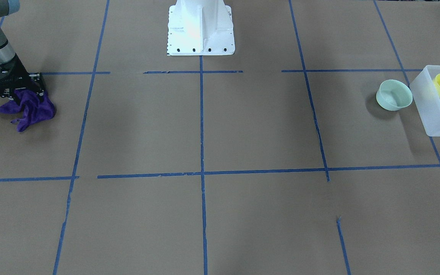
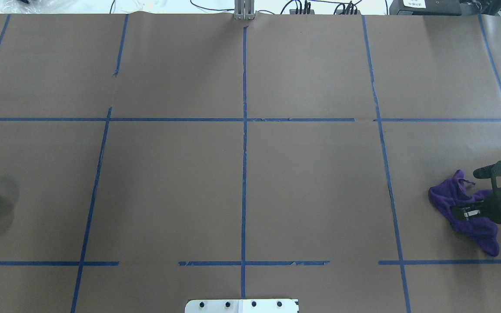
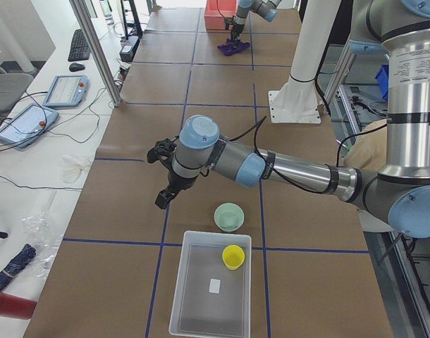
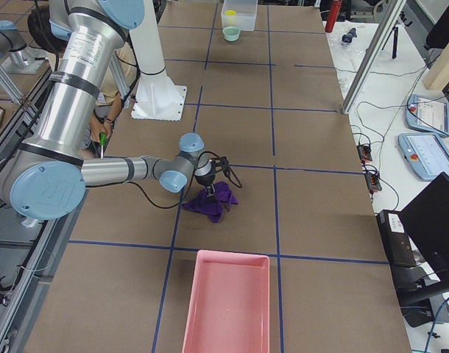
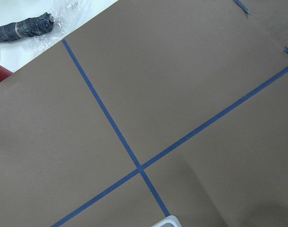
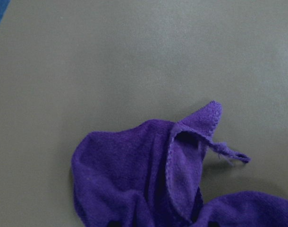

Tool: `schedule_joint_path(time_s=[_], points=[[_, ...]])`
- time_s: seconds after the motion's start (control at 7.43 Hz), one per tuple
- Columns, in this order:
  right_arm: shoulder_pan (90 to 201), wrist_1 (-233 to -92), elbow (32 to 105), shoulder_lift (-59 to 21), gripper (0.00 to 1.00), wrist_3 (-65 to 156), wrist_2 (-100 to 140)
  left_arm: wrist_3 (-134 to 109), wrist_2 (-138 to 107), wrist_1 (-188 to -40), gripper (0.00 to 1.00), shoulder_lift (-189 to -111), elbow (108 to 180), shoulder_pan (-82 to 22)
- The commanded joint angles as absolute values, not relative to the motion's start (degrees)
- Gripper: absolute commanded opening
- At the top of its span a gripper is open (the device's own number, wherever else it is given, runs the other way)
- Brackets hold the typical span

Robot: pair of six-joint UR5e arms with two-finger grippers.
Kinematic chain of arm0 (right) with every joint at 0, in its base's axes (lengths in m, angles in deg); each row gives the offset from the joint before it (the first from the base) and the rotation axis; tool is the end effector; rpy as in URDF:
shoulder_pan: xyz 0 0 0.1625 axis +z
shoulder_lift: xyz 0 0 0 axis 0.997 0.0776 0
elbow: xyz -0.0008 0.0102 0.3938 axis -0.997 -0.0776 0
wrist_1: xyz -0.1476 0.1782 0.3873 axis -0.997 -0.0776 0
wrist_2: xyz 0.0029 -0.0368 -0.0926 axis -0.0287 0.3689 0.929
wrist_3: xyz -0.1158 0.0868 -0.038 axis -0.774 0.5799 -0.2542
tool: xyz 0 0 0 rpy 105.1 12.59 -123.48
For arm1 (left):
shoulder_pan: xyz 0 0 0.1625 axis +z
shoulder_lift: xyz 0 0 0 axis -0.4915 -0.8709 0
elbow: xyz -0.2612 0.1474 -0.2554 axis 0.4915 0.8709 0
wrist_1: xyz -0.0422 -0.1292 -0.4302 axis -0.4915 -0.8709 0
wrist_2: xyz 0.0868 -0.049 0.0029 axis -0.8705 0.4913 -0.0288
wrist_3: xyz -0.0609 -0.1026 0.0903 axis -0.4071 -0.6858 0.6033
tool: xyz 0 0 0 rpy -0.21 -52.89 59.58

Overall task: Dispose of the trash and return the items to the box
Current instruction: 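Reach the right gripper down to the purple cloth and grasp it, then carry the purple cloth with the right gripper into the pink box and release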

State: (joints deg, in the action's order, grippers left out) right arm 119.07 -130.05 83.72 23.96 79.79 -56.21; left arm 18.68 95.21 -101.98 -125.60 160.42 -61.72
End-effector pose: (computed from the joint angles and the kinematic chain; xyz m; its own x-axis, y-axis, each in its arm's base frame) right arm -0.3167 -0.3397 0.6029 0.7702 -0.2401 0.5909 0.0467 0.9452 0.3231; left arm -0.0431 -0.5255 0.5169 0.7186 0.5304 -0.4498 -0.1976 0.7759 0.5992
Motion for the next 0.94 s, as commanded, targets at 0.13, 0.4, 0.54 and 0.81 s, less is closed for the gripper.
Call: schedule_joint_path(time_s=[0.13,0.4,0.54,0.81], points=[[119.1,-130.1,83.7,24.0,0.00,77.8,-56.1,18.7,95.2,-102.0,1.00,-125.6,160.5,-61.8],[120.9,-130.1,84.3,24.1,0.00,74.3,-56.4,18.7,95.2,-102.0,1.00,-125.5,160.6,-61.8],[125.5,-130.8,84.8,24.1,0.00,68.3,-58.4,18.7,95.2,-102.0,1.00,-125.5,160.6,-61.8],[144.9,-138.3,84.6,23.4,0.00,45.2,-70.4,18.7,95.2,-102.0,1.00,-125.5,160.5,-61.8]])
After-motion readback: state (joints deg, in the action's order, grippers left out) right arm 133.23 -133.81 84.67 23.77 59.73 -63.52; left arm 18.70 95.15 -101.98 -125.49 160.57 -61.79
